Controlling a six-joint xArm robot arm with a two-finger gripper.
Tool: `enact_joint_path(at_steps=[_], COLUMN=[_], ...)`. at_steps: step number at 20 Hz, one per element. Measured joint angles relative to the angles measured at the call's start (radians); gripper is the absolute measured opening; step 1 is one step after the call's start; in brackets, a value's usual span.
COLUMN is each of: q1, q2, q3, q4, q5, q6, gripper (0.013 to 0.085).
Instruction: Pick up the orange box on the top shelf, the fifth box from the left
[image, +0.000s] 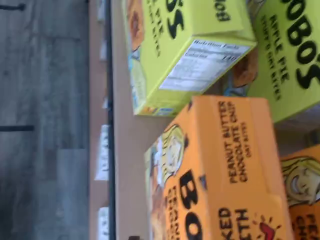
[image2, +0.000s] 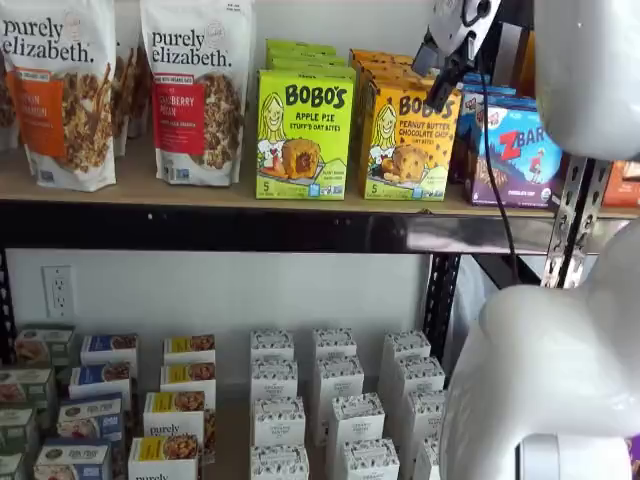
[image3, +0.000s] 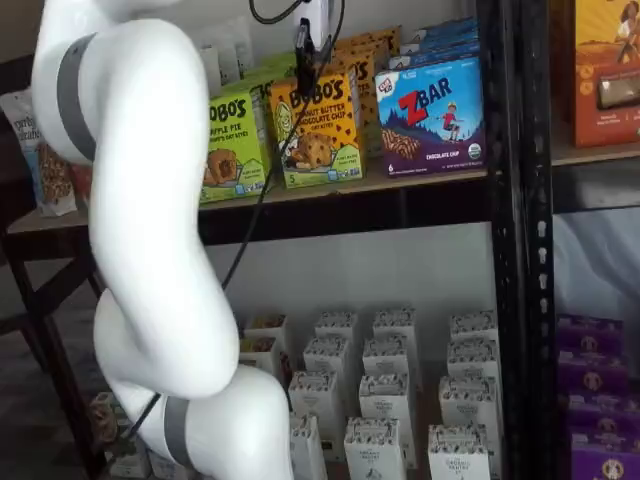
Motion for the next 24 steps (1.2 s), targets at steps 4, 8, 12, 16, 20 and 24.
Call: enact_joint_path(at_steps=[4, 8, 12, 16, 20, 24], q1=[-0.009, -0.009, -0.007, -0.006, -0.005, -0.006], q2=[0.012, 0.024, 0.026, 0.021, 0.011, 0.013], q3=[-0.009, -0.019, -0.015, 0.002, 0.030, 0.043], q4=[0.005, -0.001, -0.007, -0.026, -0.054, -0.071], q5=[0.003, 0.012, 0.002, -0.020, -0.044, -0.050], q6=[-0.008, -0.009, -0.011, -0.019, -0.029, -0.037], gripper=[0.0850, 0.0850, 0.0850, 0.0850, 0.0850, 0.0850])
